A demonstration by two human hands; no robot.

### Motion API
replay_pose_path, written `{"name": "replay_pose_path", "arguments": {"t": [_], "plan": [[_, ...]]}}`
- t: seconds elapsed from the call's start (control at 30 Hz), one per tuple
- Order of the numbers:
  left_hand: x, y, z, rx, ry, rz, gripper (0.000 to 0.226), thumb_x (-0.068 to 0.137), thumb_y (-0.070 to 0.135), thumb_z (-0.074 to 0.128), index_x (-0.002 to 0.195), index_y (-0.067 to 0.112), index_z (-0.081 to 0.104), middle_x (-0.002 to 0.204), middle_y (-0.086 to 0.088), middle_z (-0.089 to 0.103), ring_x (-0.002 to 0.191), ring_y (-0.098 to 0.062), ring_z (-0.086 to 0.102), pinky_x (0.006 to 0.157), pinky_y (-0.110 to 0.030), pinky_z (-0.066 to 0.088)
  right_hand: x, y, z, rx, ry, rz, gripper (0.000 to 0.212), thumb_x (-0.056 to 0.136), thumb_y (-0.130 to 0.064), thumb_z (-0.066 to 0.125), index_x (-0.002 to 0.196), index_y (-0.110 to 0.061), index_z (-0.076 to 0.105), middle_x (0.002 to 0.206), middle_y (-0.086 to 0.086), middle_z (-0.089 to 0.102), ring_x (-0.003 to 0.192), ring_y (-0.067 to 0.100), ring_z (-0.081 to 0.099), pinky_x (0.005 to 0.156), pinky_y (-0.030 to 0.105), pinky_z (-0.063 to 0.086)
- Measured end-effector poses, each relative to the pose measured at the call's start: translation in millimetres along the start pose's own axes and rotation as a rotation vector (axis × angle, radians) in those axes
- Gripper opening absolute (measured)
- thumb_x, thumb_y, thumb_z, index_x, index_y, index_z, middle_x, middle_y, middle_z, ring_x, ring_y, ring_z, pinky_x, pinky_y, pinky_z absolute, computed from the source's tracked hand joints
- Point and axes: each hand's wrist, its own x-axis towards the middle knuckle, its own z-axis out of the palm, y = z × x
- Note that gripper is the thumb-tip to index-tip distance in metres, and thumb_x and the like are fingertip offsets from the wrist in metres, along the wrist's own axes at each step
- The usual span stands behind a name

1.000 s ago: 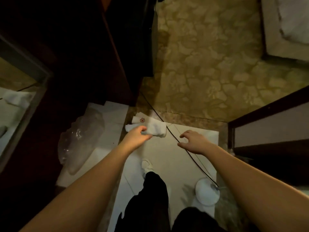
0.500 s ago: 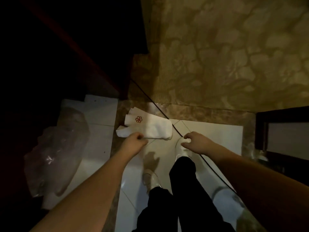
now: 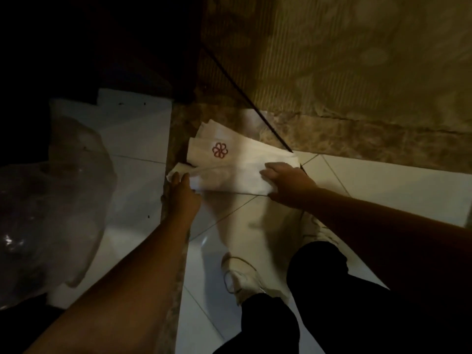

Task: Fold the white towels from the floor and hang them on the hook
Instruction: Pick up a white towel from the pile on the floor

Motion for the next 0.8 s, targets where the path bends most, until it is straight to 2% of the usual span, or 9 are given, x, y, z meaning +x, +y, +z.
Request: {"name": "replay_pose_path", "arguments": {"t": [0.1, 0.2, 0.27, 0.37, 0.47, 0.6, 0.73, 0.8], "plan": [[19, -20, 15, 0.152, 0.016, 0.041, 0.045, 0.095, 0.021, 0.058, 0.140, 0.016, 0.054, 0.150, -0.010, 0.043, 0.139, -0.031, 0.035, 0.109, -0.060, 0.028, 24, 2, 11, -0.081, 0.003, 0.023, 0.077, 0.092, -0.039, 0.068, 0.156, -0.023, 0.028, 0.164, 0.005, 0.023, 0.148, 0.026, 0.023, 0.113, 0.052, 0.027], [29, -28, 24, 0.179, 0.087, 0.106, 0.027, 0.092, 0.010, 0.060, 0.119, 0.013, 0.065, 0.123, -0.014, 0.059, 0.122, -0.034, 0.049, 0.103, -0.053, 0.034, 35, 7, 21, -0.145, 0.019, 0.074, 0.069, 0.092, -0.039, 0.066, 0.151, -0.024, 0.034, 0.152, 0.007, 0.037, 0.137, 0.031, 0.036, 0.107, 0.053, 0.032], [31, -26, 25, 0.089, 0.117, 0.083, 0.021, 0.090, 0.005, 0.060, 0.110, 0.012, 0.063, 0.107, -0.015, 0.059, 0.111, -0.038, 0.055, 0.093, -0.048, 0.040, 36, 11, 27, -0.137, 0.063, 0.122, 0.054, 0.093, -0.033, 0.063, 0.142, -0.022, 0.044, 0.140, 0.008, 0.049, 0.128, 0.032, 0.045, 0.106, 0.052, 0.032], [17, -10, 18, -0.182, 0.028, 0.019, 0.035, 0.093, 0.006, 0.060, 0.127, 0.010, 0.054, 0.121, -0.017, 0.059, 0.113, -0.036, 0.057, 0.085, -0.036, 0.041, 27, 16, 29, -0.042, 0.075, 0.211, 0.031, 0.097, -0.034, 0.059, 0.125, -0.021, 0.055, 0.124, 0.006, 0.062, 0.119, 0.030, 0.053, 0.106, 0.049, 0.030], [-9, 13, -1, -0.400, -0.101, 0.023, 0.034, 0.097, 0.006, 0.059, 0.131, 0.000, 0.056, 0.128, -0.021, 0.059, 0.114, -0.034, 0.057, 0.088, -0.033, 0.045, 3, 18, 21, 0.115, 0.056, 0.254, 0.027, 0.098, -0.041, 0.058, 0.116, -0.020, 0.060, 0.117, 0.005, 0.063, 0.114, 0.030, 0.056, 0.103, 0.044, 0.031], [-57, 30, -43, -0.624, -0.193, 0.068, 0.029, 0.097, 0.009, 0.062, 0.124, -0.001, 0.063, 0.122, -0.017, 0.063, 0.104, -0.023, 0.057, 0.066, -0.014, 0.044, -36, 13, -12, 0.230, -0.021, 0.299, 0.024, 0.095, -0.044, 0.062, 0.105, -0.023, 0.060, 0.106, 0.005, 0.062, 0.104, 0.026, 0.056, 0.097, 0.040, 0.040], [-108, 50, -98, -0.689, -0.234, 0.201, 0.019, 0.096, 0.017, 0.066, 0.113, 0.011, 0.070, 0.100, -0.003, 0.069, 0.084, -0.009, 0.059, 0.057, -0.005, 0.043, -89, -2, -48, 0.259, 0.008, 0.342, 0.018, 0.094, -0.041, 0.064, 0.098, -0.024, 0.060, 0.098, 0.002, 0.060, 0.095, 0.024, 0.056, 0.083, 0.034, 0.041], [-133, 59, -128, -0.694, -0.225, 0.275, 0.012, 0.095, 0.019, 0.066, 0.106, 0.017, 0.070, 0.092, 0.005, 0.068, 0.080, -0.004, 0.060, 0.060, -0.007, 0.043, -121, -15, -66, 0.258, 0.024, 0.327, 0.017, 0.094, -0.039, 0.064, 0.097, -0.022, 0.061, 0.096, 0.001, 0.061, 0.097, 0.025, 0.059, 0.084, 0.035, 0.043]]}}
